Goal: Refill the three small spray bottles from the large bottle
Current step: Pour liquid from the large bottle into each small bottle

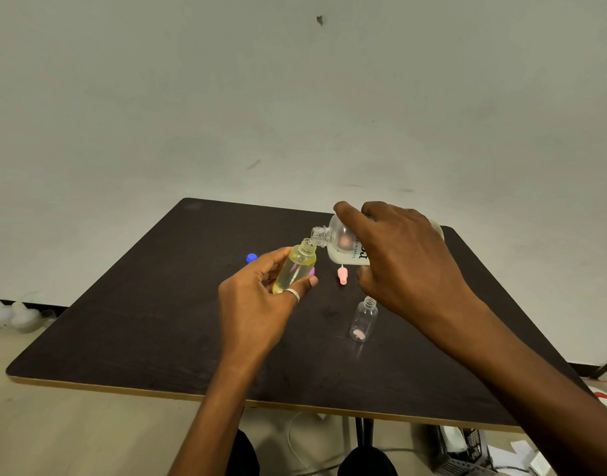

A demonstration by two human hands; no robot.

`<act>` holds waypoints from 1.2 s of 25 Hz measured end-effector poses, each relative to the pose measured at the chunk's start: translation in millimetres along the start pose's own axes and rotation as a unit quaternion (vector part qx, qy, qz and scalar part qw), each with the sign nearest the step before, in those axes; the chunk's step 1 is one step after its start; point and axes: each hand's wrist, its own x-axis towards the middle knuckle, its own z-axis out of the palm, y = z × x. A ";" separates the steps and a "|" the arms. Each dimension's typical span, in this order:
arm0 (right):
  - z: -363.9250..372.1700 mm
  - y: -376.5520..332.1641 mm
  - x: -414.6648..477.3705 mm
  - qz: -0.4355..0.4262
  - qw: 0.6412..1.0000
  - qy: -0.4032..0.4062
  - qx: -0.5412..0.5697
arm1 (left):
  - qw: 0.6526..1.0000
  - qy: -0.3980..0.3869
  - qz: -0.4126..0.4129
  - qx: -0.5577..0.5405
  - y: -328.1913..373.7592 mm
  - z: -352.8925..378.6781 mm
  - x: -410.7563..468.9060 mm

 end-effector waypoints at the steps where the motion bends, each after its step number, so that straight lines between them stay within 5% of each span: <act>1: -0.2 -0.1 0.2 0.000 1.000 -0.001 0.000 | 1.000 0.000 0.000 0.000 0.6 0.1 -0.3; 30: -5.8 -3.1 0.2 0.004 1.000 -0.010 0.005 | 0.999 0.018 -0.013 -0.030 3.5 3.8 -4.0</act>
